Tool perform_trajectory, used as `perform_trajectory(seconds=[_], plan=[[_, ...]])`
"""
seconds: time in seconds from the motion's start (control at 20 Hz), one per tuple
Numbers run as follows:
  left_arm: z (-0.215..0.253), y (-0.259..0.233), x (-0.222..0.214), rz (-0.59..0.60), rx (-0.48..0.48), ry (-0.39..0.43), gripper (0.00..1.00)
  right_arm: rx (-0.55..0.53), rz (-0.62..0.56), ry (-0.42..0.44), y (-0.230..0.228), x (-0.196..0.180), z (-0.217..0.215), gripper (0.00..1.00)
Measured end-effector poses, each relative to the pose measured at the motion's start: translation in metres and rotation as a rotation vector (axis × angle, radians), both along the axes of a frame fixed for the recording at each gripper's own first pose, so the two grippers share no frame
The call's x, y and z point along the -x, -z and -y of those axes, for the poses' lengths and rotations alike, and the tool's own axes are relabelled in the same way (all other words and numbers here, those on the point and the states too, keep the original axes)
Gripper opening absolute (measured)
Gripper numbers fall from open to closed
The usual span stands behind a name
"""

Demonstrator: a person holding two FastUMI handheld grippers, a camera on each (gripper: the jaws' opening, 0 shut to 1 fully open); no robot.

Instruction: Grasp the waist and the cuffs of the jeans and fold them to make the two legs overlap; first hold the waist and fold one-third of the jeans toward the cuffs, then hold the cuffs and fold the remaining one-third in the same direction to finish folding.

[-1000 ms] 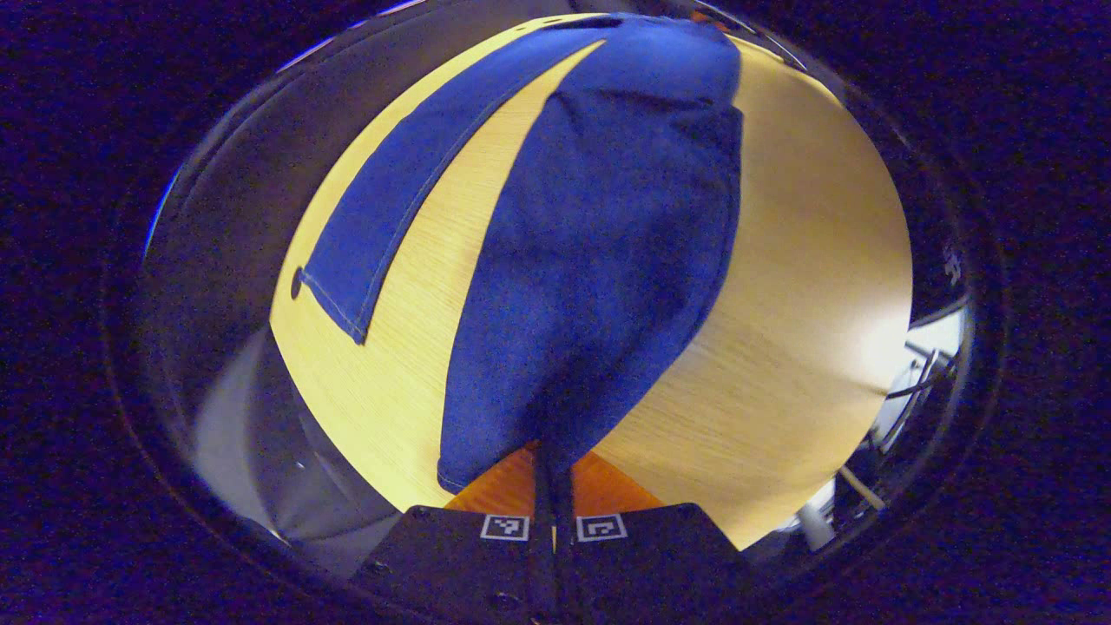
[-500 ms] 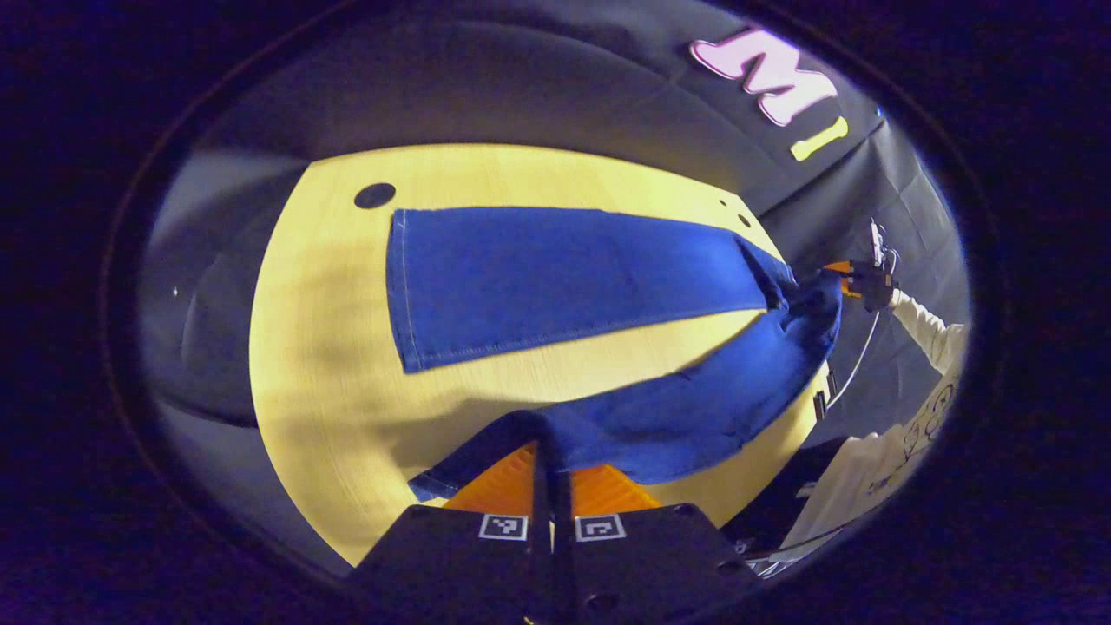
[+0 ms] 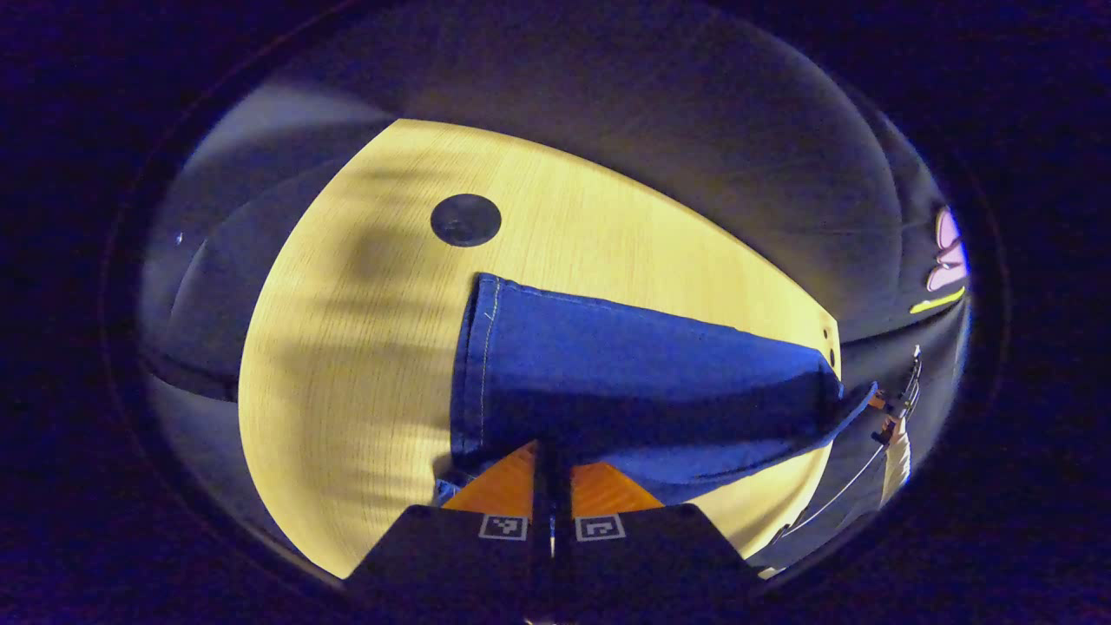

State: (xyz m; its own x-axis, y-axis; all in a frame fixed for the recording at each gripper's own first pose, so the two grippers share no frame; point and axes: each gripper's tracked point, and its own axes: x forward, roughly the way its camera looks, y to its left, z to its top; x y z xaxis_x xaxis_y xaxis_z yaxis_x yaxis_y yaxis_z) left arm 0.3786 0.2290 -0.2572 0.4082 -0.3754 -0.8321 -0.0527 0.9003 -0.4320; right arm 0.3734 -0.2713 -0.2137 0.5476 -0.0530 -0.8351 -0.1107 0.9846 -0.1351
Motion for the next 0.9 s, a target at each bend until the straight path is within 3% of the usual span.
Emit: perform_trajectory(seconds=[0.1,0.15,0.25,0.4,0.45,0.65,0.7,0.75,0.9], plan=[[-0.007,-0.008,0.011,-0.002,-0.020,-0.001,0.11,0.016,-0.008,0.003,-0.011,0.001,0.007,0.11],[-0.012,-0.013,0.016,0.020,-0.022,-0.002,0.15,0.038,-0.018,-0.010,-0.017,0.007,0.011,0.17],[-0.037,-0.025,0.020,0.078,-0.062,-0.010,0.41,0.038,0.008,-0.002,-0.031,0.013,0.011,0.30],[-0.081,-0.046,0.006,0.209,-0.163,-0.066,1.00,-0.059,0.065,0.108,-0.048,0.035,0.006,0.95],[-0.088,-0.071,0.017,0.266,-0.186,-0.086,0.98,-0.108,0.098,0.157,-0.061,0.038,0.007,0.99],[-0.082,-0.151,0.058,0.525,-0.288,-0.166,0.97,-0.242,0.288,0.360,-0.109,0.058,0.019,1.00],[-0.081,-0.165,0.072,0.566,-0.318,-0.178,0.97,-0.249,0.322,0.401,-0.107,0.060,0.023,0.95],[-0.078,-0.175,0.084,0.604,-0.355,-0.189,0.96,-0.251,0.361,0.454,-0.106,0.064,0.029,1.00],[-0.046,-0.200,0.119,0.707,-0.412,-0.180,0.96,-0.327,0.399,0.630,-0.088,0.079,0.035,0.98]])
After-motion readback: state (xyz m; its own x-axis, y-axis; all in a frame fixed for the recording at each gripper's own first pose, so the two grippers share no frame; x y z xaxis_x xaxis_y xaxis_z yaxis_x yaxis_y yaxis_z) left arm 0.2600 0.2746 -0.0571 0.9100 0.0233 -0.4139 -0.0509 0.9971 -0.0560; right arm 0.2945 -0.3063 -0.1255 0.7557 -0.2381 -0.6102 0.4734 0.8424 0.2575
